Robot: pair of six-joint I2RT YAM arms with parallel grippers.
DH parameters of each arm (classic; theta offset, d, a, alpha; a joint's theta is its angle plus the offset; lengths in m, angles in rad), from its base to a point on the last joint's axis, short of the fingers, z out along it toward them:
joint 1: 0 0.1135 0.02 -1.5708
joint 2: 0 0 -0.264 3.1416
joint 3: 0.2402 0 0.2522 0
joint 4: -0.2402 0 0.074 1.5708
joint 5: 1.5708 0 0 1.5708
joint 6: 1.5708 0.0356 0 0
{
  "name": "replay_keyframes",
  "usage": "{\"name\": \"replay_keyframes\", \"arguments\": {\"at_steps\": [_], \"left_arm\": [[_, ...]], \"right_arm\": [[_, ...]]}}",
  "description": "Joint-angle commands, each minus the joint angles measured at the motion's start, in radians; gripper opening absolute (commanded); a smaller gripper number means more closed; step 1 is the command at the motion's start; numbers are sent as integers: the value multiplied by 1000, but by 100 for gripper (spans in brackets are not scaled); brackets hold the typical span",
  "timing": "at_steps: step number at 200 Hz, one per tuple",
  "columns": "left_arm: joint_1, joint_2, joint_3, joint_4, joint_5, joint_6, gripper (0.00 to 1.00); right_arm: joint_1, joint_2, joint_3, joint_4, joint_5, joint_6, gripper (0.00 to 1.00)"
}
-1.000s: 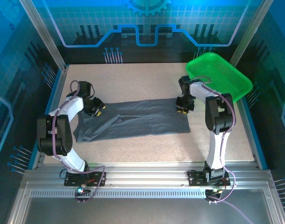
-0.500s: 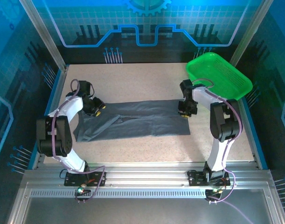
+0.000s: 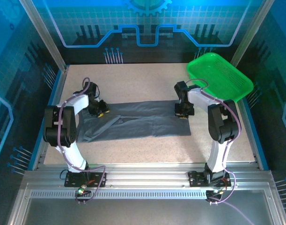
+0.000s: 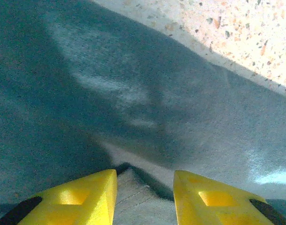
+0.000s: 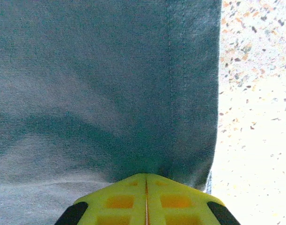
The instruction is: Fold and stack the t-shirts
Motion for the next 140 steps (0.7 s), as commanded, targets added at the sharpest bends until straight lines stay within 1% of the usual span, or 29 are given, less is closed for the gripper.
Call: {"name": "replay_keyframes", "arguments": {"at_steps": [1,51,82,107,140], "left_arm": [[-19,0,-21,5,-13,43,33],[-37,-42,-46,-16,-63,-4,18],[-46,-85,-47,-29,-83,-34,0],[-58,-123,-41,-67,-90,-79,0],[-63,-175,-57,-95,-56,-164,0]], "right_arm": [[-10,-10,-9,-22,17,1,9],[-14,4,0,-15,10,13,9],[-13,5,3,-15,14,13,9],[-13,4,2,-15,22,10,8],[-13,2,2,-12,26,9,9]]}}
